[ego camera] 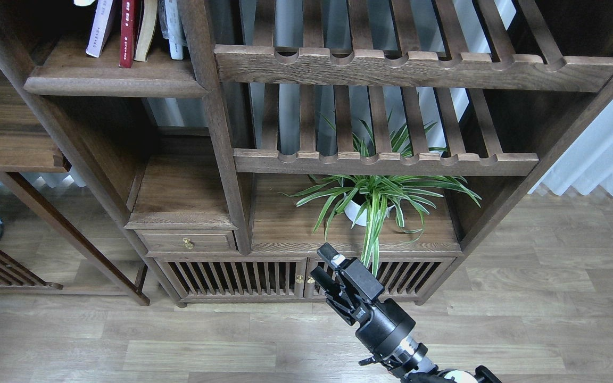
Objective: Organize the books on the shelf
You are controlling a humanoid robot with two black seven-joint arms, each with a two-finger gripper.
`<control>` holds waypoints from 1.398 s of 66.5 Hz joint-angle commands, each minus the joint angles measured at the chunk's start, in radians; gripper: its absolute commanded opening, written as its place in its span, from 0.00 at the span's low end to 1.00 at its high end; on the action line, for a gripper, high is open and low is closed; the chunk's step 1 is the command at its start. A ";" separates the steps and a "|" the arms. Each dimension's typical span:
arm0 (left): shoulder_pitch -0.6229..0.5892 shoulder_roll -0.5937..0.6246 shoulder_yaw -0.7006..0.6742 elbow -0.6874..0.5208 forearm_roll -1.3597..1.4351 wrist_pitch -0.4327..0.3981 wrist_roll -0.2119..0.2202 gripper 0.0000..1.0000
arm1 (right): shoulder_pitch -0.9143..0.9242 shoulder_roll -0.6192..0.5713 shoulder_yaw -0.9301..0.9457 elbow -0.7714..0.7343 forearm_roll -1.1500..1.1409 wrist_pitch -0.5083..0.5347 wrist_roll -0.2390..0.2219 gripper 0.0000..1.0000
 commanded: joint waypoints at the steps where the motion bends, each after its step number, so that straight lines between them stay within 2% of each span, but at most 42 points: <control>1: 0.012 -0.033 0.006 0.005 -0.018 0.000 -0.022 0.02 | 0.000 0.000 0.000 0.000 0.000 0.001 0.000 1.00; 8: 0.012 -0.040 0.006 0.008 -0.018 0.000 -0.031 0.02 | 0.000 0.000 0.000 0.000 0.001 0.005 0.000 1.00; 27: 0.027 0.009 0.038 -0.001 0.002 0.000 -0.024 0.02 | 0.000 0.000 0.000 0.000 0.000 0.021 0.002 1.00; 41: 0.046 0.001 0.038 -0.002 0.039 0.000 -0.025 0.01 | 0.000 0.000 0.000 0.000 0.001 0.022 0.002 1.00; 47: 0.061 -0.013 0.036 -0.004 0.039 0.000 -0.041 0.01 | 0.000 0.000 0.000 0.000 0.001 0.027 0.002 1.00; 56: 0.065 -0.047 0.029 -0.002 0.038 0.000 -0.094 0.01 | 0.000 0.000 0.001 0.000 0.001 0.044 0.002 1.00; 67: 0.082 -0.054 0.023 -0.001 0.036 0.000 -0.122 0.02 | 0.000 0.000 0.001 0.000 0.000 0.044 0.000 1.00; 75: 0.113 -0.068 0.024 0.007 0.019 0.000 -0.123 0.07 | 0.000 0.000 0.001 0.000 0.000 0.044 0.000 1.00; 80: 0.125 -0.086 0.024 0.012 -0.004 0.000 -0.125 0.18 | 0.000 0.000 0.001 0.002 0.000 0.044 0.000 1.00; 83: 0.130 -0.090 0.024 0.016 -0.016 0.000 -0.125 0.29 | 0.000 0.000 0.001 0.000 0.001 0.044 0.000 1.00; 93: 0.130 -0.094 0.023 0.027 -0.048 0.000 -0.145 0.40 | 0.000 0.000 0.001 0.002 0.000 0.044 0.000 1.00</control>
